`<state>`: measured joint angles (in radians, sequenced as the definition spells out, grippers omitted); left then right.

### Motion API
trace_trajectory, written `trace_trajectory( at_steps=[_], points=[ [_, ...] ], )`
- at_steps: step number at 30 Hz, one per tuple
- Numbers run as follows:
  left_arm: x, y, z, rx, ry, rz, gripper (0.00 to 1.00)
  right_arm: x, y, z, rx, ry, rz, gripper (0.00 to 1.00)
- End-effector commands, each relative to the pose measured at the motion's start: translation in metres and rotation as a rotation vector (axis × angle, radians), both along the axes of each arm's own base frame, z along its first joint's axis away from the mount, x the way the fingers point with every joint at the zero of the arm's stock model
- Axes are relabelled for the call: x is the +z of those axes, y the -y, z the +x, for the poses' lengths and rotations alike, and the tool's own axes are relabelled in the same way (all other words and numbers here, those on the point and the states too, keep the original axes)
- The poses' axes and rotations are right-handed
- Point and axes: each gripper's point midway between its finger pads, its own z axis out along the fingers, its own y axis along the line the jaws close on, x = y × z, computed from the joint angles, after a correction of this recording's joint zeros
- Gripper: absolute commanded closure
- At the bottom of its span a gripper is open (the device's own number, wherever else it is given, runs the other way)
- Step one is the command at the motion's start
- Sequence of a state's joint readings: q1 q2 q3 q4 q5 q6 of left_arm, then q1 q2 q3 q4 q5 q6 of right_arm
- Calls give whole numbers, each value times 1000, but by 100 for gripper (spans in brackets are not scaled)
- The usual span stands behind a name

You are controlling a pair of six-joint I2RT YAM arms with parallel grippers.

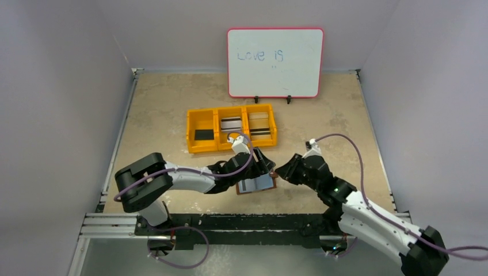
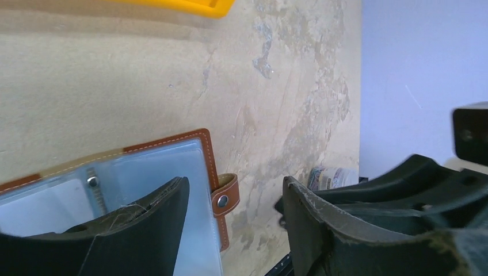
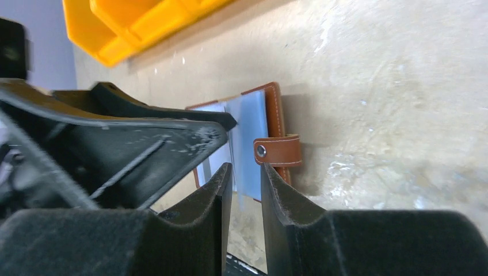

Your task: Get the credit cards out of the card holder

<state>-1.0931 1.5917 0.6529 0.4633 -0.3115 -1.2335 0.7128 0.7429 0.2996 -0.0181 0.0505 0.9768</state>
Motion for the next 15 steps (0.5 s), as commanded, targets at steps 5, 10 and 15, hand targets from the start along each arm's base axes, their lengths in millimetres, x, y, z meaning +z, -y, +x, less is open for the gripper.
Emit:
trace_trajectory(
  at_steps=[5, 10, 15],
  points=[
    [-10, 30, 4, -49, -33, -25, 45, 25, 38, 1, -182, 57, 3, 72],
    [-15, 19, 9, -4, -32, 19, 45, 40, 11, 0, -17, 131, 38, 73],
    [-1, 13, 16, 11, 14, 84, 43, 41, -27, -10, 207, 165, 118, 78]
  ],
)
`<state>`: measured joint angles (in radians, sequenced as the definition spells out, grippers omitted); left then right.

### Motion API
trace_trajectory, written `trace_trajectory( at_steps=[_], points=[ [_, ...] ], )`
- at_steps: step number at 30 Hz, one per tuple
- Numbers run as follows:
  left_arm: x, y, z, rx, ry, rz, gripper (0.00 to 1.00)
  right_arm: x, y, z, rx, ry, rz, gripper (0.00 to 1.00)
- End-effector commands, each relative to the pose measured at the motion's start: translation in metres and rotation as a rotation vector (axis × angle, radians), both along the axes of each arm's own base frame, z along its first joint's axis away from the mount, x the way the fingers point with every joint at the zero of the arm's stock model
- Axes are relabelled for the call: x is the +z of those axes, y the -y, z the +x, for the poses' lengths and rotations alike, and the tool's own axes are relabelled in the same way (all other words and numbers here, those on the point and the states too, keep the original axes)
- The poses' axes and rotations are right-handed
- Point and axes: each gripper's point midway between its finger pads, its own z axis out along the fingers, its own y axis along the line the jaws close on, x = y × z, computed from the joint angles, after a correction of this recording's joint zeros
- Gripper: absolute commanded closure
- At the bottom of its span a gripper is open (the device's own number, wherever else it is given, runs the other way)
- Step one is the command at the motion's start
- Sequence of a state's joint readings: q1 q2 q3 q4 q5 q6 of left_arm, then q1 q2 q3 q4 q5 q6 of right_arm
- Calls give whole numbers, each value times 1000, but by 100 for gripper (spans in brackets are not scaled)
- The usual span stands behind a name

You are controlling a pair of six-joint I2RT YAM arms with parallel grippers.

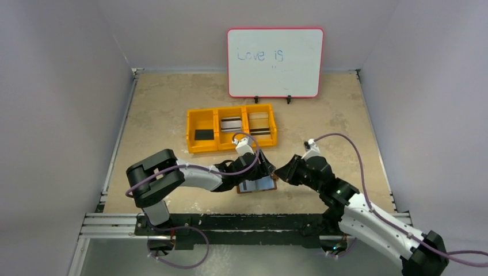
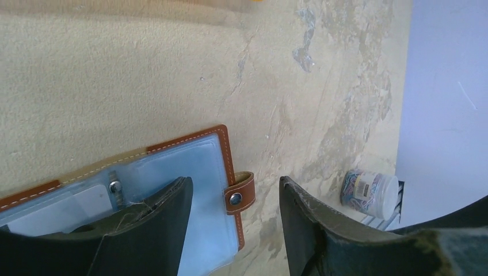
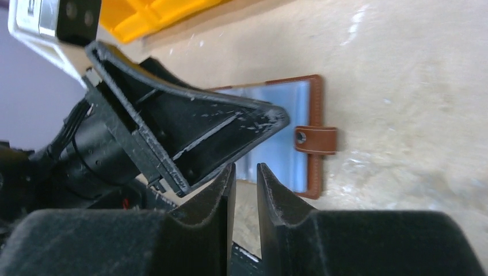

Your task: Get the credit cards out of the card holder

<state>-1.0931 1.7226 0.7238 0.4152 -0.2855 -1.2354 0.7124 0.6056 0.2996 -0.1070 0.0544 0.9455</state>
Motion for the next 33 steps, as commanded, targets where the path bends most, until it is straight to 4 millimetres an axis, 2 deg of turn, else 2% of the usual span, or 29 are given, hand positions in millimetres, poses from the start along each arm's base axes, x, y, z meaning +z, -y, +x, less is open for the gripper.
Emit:
trace_trajectory(
  at_steps=[1, 5, 14, 17, 21, 26, 33],
  points=[
    [38, 0, 17, 33, 82, 10, 43, 25, -40, -5, 222, 111, 119, 78],
    [47, -10, 20, 60, 104, 35, 41, 27, -58, -10, 317, 130, 174, 78],
    [59, -28, 24, 111, 134, 81, 39, -2, -78, -14, 402, 24, 189, 78],
    [65, -42, 27, 156, 152, 107, 38, -8, -82, -12, 402, 4, 207, 78],
    [74, -73, 31, 237, 188, 183, 34, -13, -90, -3, 397, -6, 203, 74],
    [62, -109, 23, 269, 185, 290, 32, -26, -97, 9, 391, -48, 160, 72],
    [24, -126, -7, 191, 88, 307, 32, -54, -91, 12, 379, -114, 54, 68]
  ],
)
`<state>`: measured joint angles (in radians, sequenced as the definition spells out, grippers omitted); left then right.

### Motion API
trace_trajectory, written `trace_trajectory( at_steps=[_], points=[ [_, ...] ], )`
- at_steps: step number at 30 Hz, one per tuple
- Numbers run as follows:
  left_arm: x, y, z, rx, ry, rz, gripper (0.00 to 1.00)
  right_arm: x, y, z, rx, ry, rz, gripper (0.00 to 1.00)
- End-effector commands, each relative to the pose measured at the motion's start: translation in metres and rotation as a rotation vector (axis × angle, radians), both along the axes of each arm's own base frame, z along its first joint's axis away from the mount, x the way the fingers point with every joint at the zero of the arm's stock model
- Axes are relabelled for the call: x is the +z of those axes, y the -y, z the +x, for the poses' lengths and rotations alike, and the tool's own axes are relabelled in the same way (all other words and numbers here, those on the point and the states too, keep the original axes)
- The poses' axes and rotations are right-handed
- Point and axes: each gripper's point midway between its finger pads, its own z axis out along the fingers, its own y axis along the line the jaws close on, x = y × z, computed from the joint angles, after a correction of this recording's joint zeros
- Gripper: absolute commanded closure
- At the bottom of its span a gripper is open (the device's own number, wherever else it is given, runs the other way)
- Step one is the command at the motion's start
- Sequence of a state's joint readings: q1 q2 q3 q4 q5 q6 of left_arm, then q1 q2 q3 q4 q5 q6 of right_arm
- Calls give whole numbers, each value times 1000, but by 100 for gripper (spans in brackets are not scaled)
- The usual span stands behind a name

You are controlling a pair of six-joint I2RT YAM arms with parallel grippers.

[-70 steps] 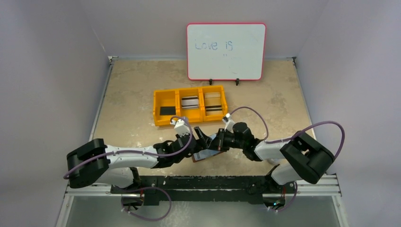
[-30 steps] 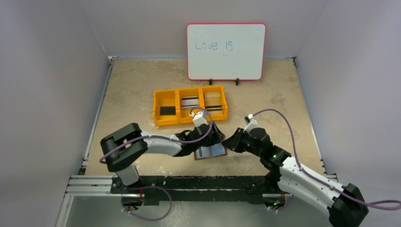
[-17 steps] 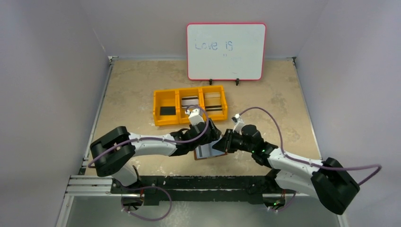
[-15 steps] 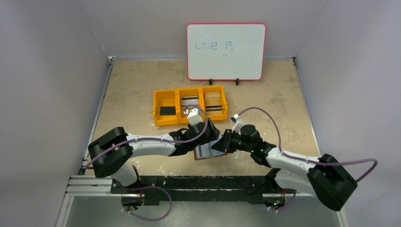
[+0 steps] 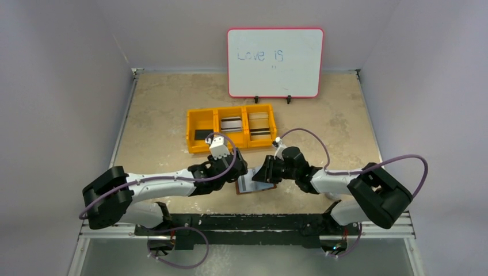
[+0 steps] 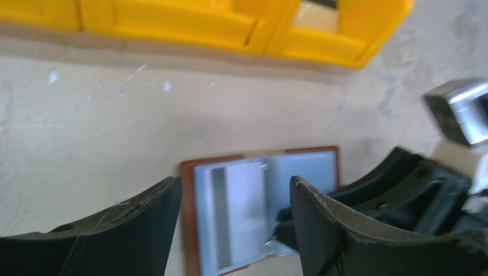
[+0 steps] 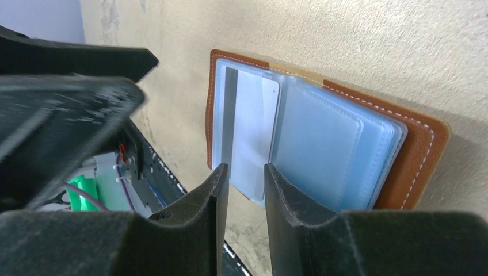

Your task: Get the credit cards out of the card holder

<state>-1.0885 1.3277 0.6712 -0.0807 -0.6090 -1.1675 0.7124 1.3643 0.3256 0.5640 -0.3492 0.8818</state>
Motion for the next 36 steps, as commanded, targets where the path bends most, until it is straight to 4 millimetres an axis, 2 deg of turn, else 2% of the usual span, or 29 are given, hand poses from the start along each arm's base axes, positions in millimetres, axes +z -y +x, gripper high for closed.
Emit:
trace_trajectory(
  at_steps=[1, 6, 15, 21, 31, 36],
  points=[
    [-25, -17, -19, -29, -66, 27, 32, -1, -3, 13, 10, 36, -50, 67],
    [-40, -16, -32, -79, -117, 21, 32, -17, -1, 9, 18, -11, -93, 67],
    [-62, -1, -48, -186, -200, 33, 36, -40, 2, 6, -8, -91, -123, 69],
    [-71, -7, -51, -179, -214, 60, 51, -42, 5, 4, -43, -107, -95, 70],
    [-76, 3, -51, -223, -223, 89, 77, -38, -3, -1, -16, -146, -3, 74],
    [-84, 3, -54, -233, -235, 142, 89, -39, -1, 0, -32, -160, -12, 71]
  ],
)
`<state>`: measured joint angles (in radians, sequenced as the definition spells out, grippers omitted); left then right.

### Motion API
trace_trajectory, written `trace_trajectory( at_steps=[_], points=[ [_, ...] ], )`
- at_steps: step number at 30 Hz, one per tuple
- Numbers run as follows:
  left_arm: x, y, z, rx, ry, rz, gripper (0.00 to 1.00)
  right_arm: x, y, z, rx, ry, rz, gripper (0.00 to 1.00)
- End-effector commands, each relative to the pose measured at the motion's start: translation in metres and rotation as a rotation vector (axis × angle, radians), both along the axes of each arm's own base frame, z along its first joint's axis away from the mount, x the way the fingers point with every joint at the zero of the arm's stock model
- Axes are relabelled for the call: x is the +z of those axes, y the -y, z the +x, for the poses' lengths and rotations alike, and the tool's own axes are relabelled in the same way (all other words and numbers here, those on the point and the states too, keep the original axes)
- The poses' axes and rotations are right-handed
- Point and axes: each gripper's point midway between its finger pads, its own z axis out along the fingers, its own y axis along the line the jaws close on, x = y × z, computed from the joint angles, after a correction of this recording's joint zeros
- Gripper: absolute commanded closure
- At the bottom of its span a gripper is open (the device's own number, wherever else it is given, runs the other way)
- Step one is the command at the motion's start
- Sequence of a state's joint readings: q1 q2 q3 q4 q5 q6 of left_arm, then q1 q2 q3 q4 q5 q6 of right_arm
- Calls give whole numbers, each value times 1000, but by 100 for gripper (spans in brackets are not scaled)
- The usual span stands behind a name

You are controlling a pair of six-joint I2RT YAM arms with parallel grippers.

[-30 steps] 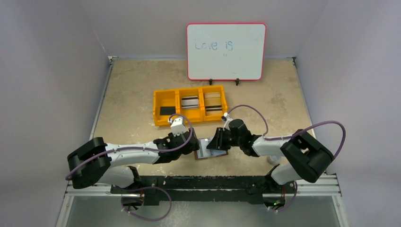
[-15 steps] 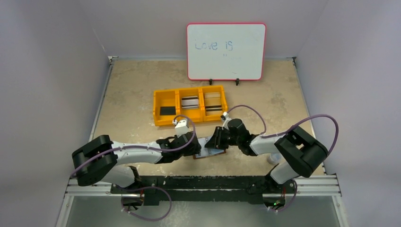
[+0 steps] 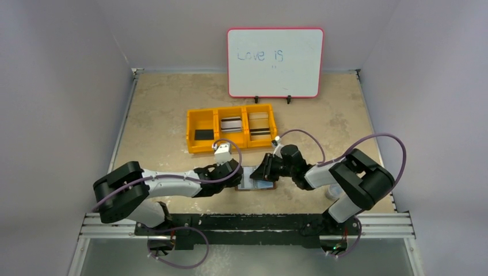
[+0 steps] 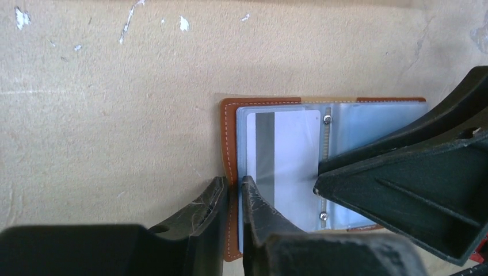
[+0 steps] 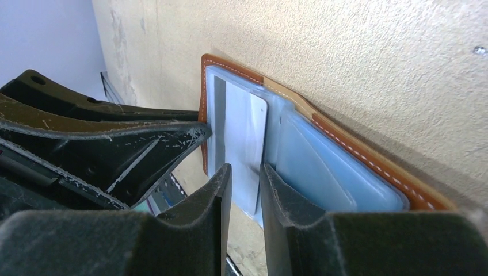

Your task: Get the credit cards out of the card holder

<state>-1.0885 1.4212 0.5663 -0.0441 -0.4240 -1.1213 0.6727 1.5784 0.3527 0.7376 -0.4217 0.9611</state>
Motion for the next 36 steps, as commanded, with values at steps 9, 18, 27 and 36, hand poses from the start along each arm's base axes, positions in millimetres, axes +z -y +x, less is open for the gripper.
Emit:
trace_trajectory(
  at_steps=[9, 18, 27, 36],
  points=[
    [-19, 12, -19, -76, -61, 71, 100, -26, 27, -6, -145, -138, -131, 67],
    [-16, 22, -25, -53, -42, 28, 100, -30, 47, -1, -302, -185, -193, 66],
    [-17, 19, -23, -17, -32, 49, 100, -36, 59, 0, -322, -164, -289, 68],
    [-10, 21, -20, -14, -13, 42, 100, -17, 38, -13, -179, -110, -154, 75]
  ],
)
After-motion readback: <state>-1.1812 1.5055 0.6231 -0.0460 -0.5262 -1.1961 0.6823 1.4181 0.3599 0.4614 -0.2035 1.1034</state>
